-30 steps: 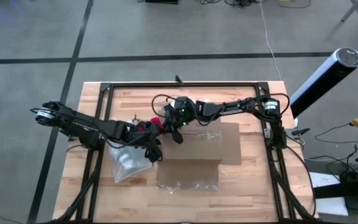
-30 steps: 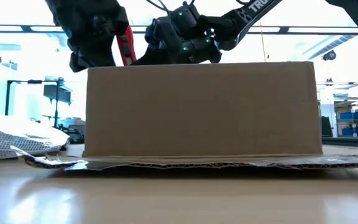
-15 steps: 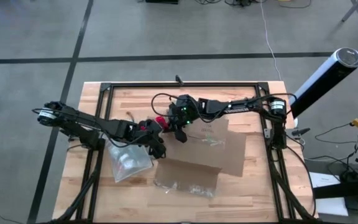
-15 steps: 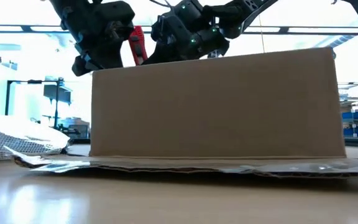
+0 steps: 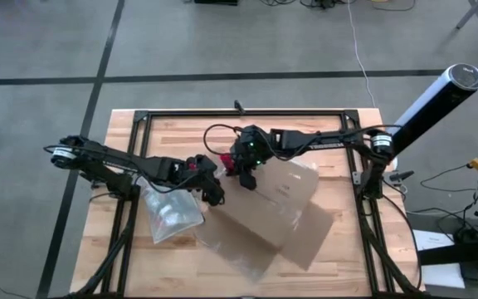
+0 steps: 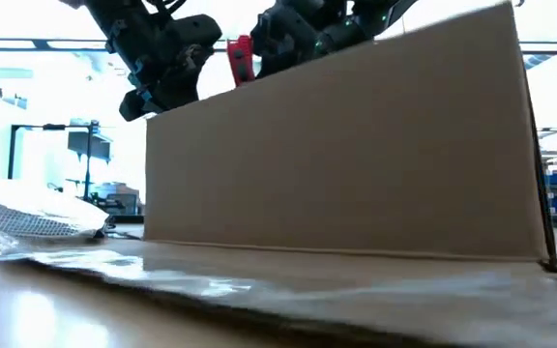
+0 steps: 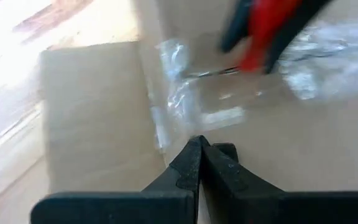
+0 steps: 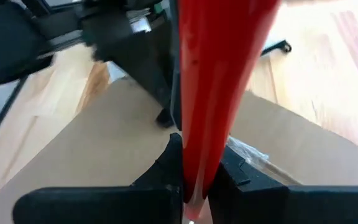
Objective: Unpack boxes
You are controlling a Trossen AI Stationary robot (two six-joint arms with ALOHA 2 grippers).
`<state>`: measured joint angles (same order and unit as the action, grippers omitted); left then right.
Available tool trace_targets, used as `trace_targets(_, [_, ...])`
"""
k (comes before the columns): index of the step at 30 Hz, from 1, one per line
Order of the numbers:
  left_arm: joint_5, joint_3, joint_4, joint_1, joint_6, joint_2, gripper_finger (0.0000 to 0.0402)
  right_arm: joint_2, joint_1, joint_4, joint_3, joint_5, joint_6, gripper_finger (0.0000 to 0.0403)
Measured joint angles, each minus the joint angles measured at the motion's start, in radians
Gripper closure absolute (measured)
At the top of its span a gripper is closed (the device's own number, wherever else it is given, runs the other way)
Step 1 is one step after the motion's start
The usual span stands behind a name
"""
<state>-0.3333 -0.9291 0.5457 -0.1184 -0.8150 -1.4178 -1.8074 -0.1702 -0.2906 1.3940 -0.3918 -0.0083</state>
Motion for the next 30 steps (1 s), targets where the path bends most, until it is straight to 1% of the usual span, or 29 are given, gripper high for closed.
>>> trace_targets(2, [-0.005,0.003,0.03,0.008,0.001,0.0,0.0401,0.02,0.004,-0.054,-0.003,-0.014,0.013,0.0386])
trace_targets(4, [0.003,0.023,0.109,0.019,0.001,-0.013,0.0401,0.03,0.011,-0.056,-0.002,-0.011,0.01,0.0386])
trace_targets(7, [0.01,0.025,0.068,0.03,-0.012,-0.028,0.0401,0.048,0.016,-0.101,-0.002,-0.001,0.007,0.0386])
trace_targets(12, [0.035,0.032,0.02,0.032,-0.003,-0.082,0.0401,0.056,0.015,-0.105,-0.002,0.041,-0.011,0.0386])
trace_targets(15, [0.016,0.02,-0.049,0.032,0.014,-0.073,0.0401,0.056,0.013,-0.107,-0.002,0.054,-0.025,0.0386])
trace_targets(19, [-0.035,-0.002,-0.045,0.032,0.025,-0.054,0.0401,0.056,0.006,-0.107,-0.003,0.06,-0.034,0.0386])
trace_targets(21, [-0.068,-0.013,-0.06,0.032,0.049,-0.023,0.0401,0.056,0.001,-0.106,-0.003,0.065,-0.038,0.0386])
trace_targets(24, [-0.079,-0.025,-0.075,0.032,0.107,0.005,0.0401,0.056,-0.006,-0.105,-0.003,0.077,-0.044,0.0386])
trace_targets(27, [-0.074,-0.04,-0.137,0.026,0.186,0.033,0.0401,0.056,-0.019,-0.103,-0.003,0.08,-0.045,0.0386])
trace_targets(30, [-0.029,-0.048,-0.229,0.023,0.254,0.044,0.0401,0.056,-0.031,-0.098,-0.003,0.081,-0.045,0.0386])
